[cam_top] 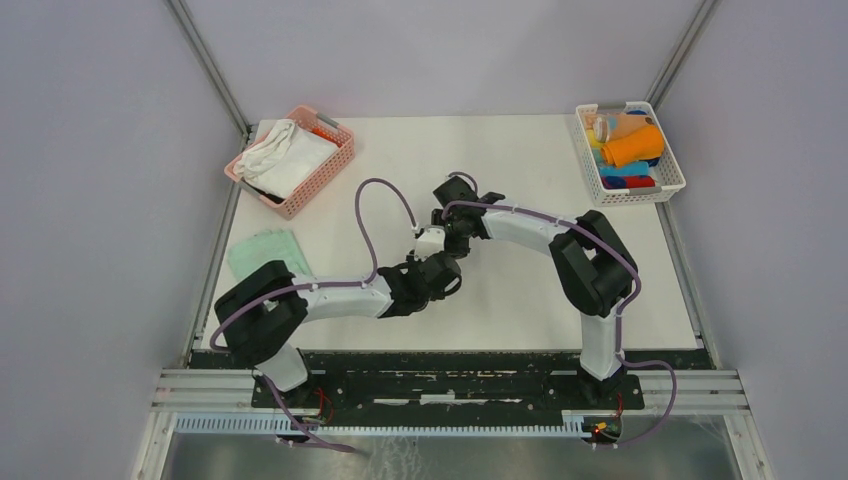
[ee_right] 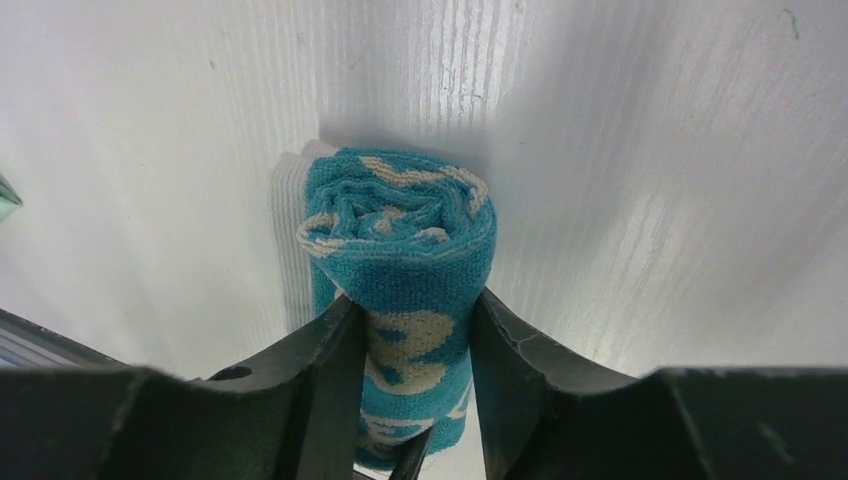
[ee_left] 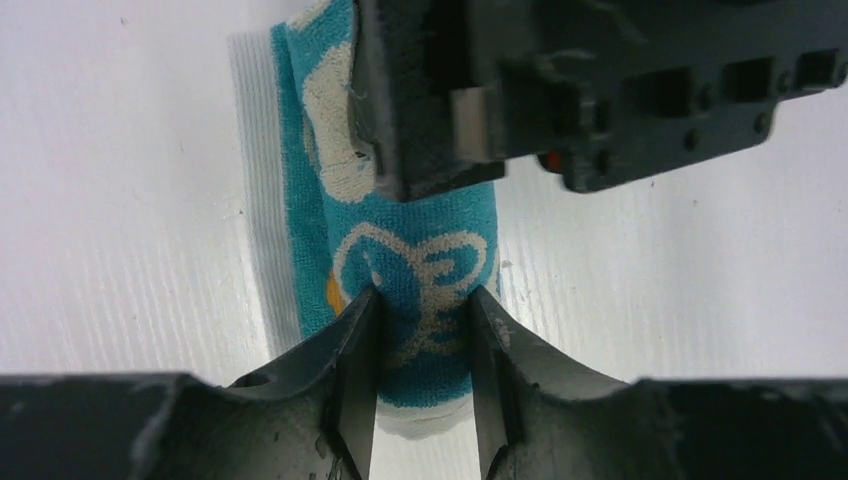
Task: Roll the towels
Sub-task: Roll the towel at the center of the board.
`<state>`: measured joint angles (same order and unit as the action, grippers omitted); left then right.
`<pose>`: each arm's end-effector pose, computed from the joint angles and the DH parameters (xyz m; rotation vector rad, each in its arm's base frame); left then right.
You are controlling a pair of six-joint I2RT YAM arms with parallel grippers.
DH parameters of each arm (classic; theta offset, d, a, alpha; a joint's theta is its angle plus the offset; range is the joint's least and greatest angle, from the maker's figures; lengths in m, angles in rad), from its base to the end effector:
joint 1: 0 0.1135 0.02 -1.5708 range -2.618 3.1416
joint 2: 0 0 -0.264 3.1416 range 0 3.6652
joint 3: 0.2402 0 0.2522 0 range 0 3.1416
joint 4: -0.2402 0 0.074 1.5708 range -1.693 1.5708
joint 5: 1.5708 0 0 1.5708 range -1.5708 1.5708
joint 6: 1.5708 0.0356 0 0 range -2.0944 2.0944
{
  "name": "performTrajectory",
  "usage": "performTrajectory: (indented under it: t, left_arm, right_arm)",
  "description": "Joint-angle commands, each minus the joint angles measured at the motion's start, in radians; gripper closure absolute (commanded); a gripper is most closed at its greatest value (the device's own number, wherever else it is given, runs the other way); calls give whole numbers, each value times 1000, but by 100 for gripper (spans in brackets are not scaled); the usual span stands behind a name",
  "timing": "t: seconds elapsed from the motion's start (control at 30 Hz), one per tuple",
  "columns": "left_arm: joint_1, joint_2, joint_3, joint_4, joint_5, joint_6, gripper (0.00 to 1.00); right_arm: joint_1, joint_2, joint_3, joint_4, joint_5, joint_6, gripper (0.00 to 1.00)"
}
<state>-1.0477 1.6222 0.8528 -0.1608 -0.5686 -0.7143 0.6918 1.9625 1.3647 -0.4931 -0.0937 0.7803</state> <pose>0.1732 -0.2619 0.1665 0.1623 2.3123 -0.1613 0.3117 0.2626 0.1721 0.0916 2.7935 0.5562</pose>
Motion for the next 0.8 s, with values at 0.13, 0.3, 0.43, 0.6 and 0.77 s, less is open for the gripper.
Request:
performTrajectory:
  t: [0.13, 0.3, 0.43, 0.6, 0.77]
  left_arm:
    - [237, -175, -296, 347, 408, -95, 66]
    - [389, -230, -448, 565, 649, -206, 66]
    - [474, -187, -523, 722, 784, -302, 66]
    - [543, -77, -584, 925, 906, -418, 66]
    - [578, 1, -621, 1011, 950, -486, 65]
  right_arm:
    - [-46, -126, -107, 176, -154, -24, 40]
    - [-91, -160, -214, 391, -311, 43, 30]
    - [-93, -132, -260, 506, -383, 88, 28]
    - [-93, -68, -320, 672, -450, 157, 28]
    - [-79, 27, -321, 756, -504, 200, 28]
